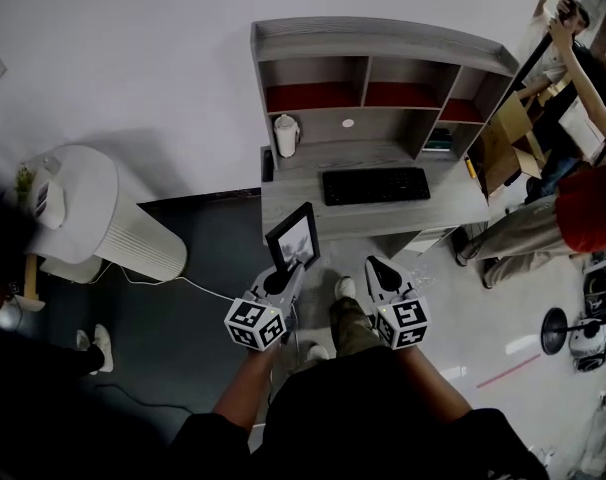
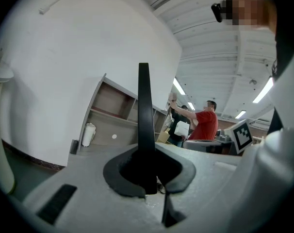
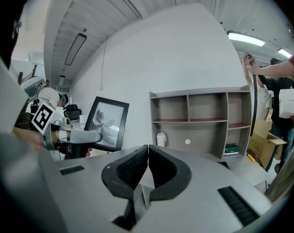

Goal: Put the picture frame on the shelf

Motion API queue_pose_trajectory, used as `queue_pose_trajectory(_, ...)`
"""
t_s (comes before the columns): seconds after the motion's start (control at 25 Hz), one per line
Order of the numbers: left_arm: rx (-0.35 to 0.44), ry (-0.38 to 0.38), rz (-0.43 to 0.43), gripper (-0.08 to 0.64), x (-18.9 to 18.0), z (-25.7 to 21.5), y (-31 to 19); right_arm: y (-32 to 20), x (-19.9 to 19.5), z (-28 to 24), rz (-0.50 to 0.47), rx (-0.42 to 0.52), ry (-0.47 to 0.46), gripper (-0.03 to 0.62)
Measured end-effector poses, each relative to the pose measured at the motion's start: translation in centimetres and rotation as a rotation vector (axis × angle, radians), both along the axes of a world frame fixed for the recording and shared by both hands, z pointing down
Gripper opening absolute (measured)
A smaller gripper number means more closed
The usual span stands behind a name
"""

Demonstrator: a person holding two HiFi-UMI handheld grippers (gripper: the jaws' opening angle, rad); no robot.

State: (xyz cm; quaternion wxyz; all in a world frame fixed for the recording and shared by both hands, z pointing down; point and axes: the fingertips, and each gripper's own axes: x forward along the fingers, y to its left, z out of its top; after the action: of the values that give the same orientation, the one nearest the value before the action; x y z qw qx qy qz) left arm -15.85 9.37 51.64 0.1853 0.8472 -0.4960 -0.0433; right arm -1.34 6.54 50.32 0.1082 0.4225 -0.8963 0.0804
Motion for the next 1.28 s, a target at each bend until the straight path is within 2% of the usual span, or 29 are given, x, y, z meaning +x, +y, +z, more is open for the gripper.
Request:
queue_pose_trajectory(0.2, 0.004, -0.032, -0.011, 0.04, -1.8, -0.4, -3.9, -4.1, -1.0, 0.7, -0.013, 0.0, -0.04, 0.014)
queue_pose_trajectory(0.36, 0.003, -0.009, -0.028, 0.04, -3.0, -0.6, -8.0, -8.8, -2.2, 0.7, -0.035, -0.002, -0.07, 0.014)
queue_pose_trajectory(0.52, -0.01, -0.007, -0.025, 0.04, -4.0, -0.8, -13.6, -14.5, -3.2, -0.6, -0.03, 0.054, -0.061, 0.014)
queue_pose_trajectory(0.68, -0.011, 0.004, -0.001, 0.04, -3.5, -1.3, -19.5, -19.5, -4.3, -1.6, -0.06, 0.106, -0.026, 0.014)
queue_pose_trajectory(0.84, -0.01, 0.011, 0.017, 0.04, -3.2, -1.9, -24.9, -23.7, -5.3, -3.0, -0.092, 0.096, -0.071, 0.014)
queue_pose_trajectory(1.28, -0.023, -0.01, 0.048, 0.04, -2.0, -2.1, -37.3, -33.9, -5.3, -3.3, -0.13, 0.07, -0.075, 0.014)
